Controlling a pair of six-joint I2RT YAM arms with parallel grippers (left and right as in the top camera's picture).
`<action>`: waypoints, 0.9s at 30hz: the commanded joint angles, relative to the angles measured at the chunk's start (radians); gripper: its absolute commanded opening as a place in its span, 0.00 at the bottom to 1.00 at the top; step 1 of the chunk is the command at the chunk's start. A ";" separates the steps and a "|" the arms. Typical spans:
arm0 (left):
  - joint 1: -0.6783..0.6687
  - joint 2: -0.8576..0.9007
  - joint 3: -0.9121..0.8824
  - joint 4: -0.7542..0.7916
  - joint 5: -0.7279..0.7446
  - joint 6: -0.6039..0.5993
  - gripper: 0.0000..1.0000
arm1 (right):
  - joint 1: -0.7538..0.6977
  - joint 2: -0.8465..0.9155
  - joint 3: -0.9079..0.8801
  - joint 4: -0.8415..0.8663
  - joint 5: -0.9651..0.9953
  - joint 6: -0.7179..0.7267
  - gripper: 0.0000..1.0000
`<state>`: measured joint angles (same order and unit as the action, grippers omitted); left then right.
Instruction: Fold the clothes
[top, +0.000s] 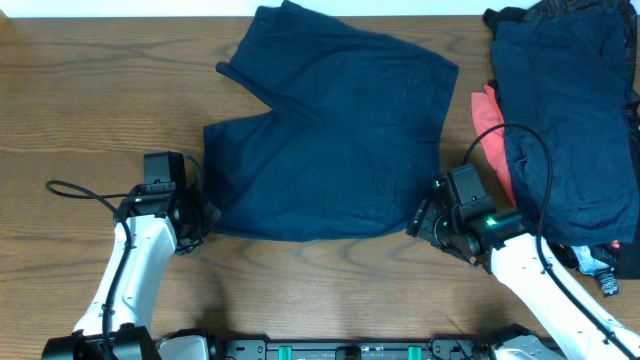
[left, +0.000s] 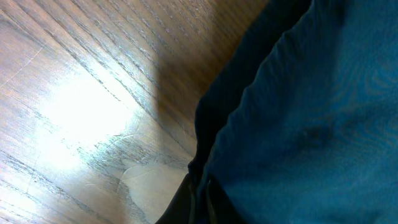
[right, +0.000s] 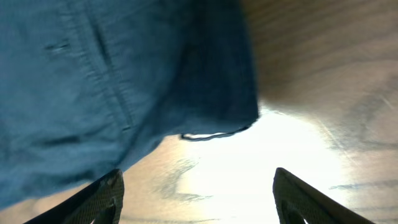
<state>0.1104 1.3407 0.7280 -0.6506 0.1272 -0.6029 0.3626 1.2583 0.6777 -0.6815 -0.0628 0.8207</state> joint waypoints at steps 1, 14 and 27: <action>0.004 -0.005 0.011 -0.004 -0.016 -0.004 0.06 | 0.005 0.048 -0.011 0.000 0.089 0.087 0.76; 0.004 -0.005 0.011 -0.003 -0.017 0.000 0.06 | 0.005 0.230 -0.014 0.194 0.089 0.129 0.86; 0.004 -0.005 0.011 -0.003 -0.046 -0.001 0.06 | 0.005 0.232 -0.014 0.157 -0.020 0.137 0.30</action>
<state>0.1104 1.3407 0.7280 -0.6498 0.1116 -0.6025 0.3626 1.4849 0.6704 -0.5201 -0.0616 0.9478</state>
